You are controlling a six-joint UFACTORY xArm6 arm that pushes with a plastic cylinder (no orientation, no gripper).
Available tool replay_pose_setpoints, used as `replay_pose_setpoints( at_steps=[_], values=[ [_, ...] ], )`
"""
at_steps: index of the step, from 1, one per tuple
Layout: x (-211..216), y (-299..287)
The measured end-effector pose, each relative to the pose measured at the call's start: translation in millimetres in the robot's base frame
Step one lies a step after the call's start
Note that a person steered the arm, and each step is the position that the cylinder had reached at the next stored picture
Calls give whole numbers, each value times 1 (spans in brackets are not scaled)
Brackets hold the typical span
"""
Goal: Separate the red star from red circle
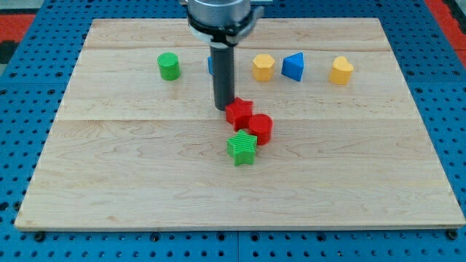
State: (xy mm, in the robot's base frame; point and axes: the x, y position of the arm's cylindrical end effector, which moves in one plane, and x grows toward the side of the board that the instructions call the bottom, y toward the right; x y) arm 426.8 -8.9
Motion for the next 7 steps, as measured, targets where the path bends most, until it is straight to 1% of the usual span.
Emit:
replay_pose_setpoints(
  at_steps=[1,2,3,4,5,7],
  values=[
    [7,9],
    [-18,21],
    [-17,97],
    [-9,141],
    [7,120],
    [10,7]
  ],
)
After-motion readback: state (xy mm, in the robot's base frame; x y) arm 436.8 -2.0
